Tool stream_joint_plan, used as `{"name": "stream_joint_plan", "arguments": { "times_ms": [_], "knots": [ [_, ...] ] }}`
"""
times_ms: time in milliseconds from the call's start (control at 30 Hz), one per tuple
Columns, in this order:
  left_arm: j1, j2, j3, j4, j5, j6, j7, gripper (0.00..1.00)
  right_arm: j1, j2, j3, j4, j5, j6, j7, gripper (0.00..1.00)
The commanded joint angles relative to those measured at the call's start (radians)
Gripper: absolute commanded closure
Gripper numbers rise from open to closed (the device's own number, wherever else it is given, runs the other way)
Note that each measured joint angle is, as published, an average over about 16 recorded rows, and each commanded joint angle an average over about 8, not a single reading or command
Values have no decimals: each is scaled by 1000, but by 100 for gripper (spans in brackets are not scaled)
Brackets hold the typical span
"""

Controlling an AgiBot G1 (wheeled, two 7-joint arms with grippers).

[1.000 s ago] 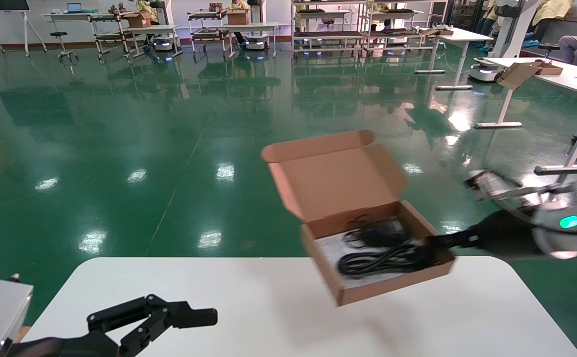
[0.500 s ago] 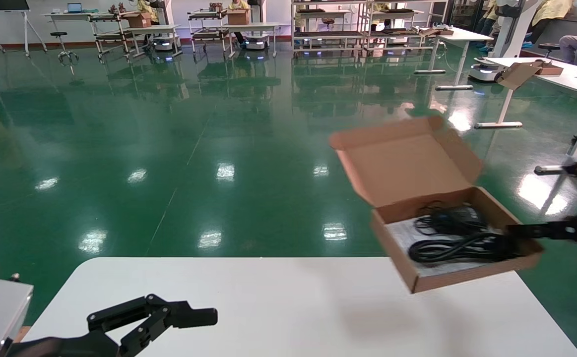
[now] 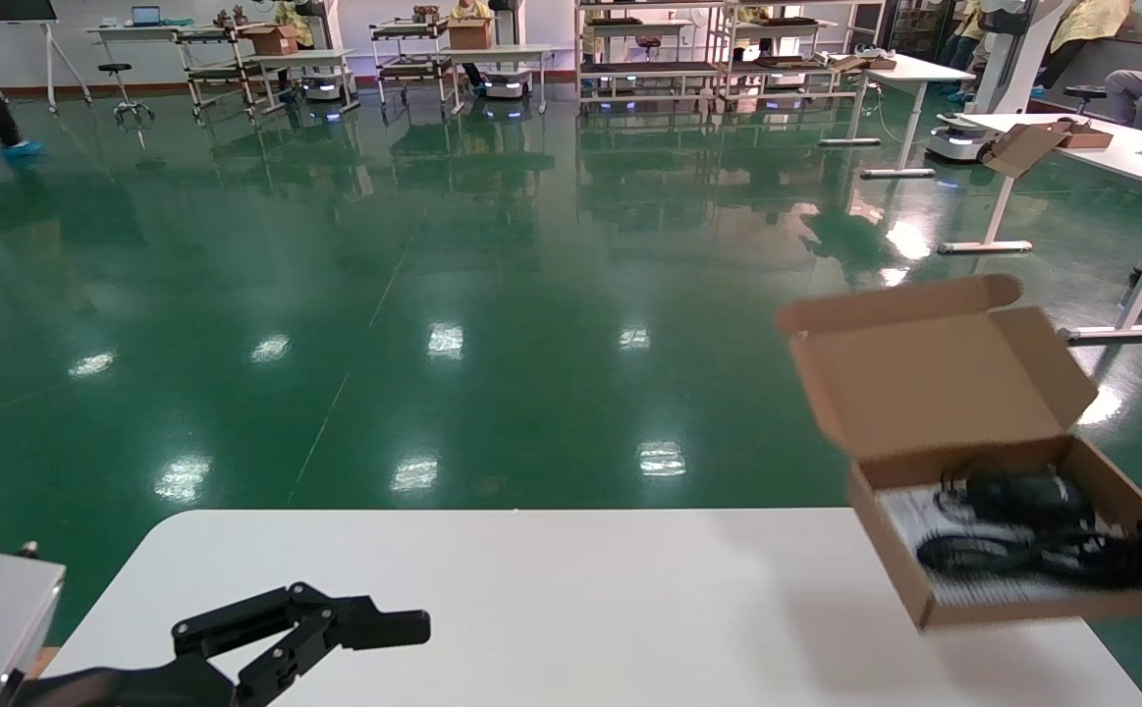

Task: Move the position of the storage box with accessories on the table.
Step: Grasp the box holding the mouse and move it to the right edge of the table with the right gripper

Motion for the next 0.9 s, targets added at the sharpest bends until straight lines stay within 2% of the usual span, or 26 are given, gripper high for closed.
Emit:
{"name": "stream_joint_plan", "arguments": {
  "times_ms": [33, 600, 733, 900],
  "knots": [
    [0, 0, 0, 0, 0, 0, 0, 0, -17, 10, 5, -8, 8, 6, -14, 100],
    [0, 0, 0, 0, 0, 0, 0, 0, -178, 37, 42, -22, 60, 37, -97, 100],
    [0, 0, 0, 0, 0, 0, 0, 0, -206, 26, 51, -15, 73, 78, -119, 100],
    [0, 0, 0, 0, 0, 0, 0, 0, -245, 3, 74, -6, 106, 173, -152, 100]
  ]
}}
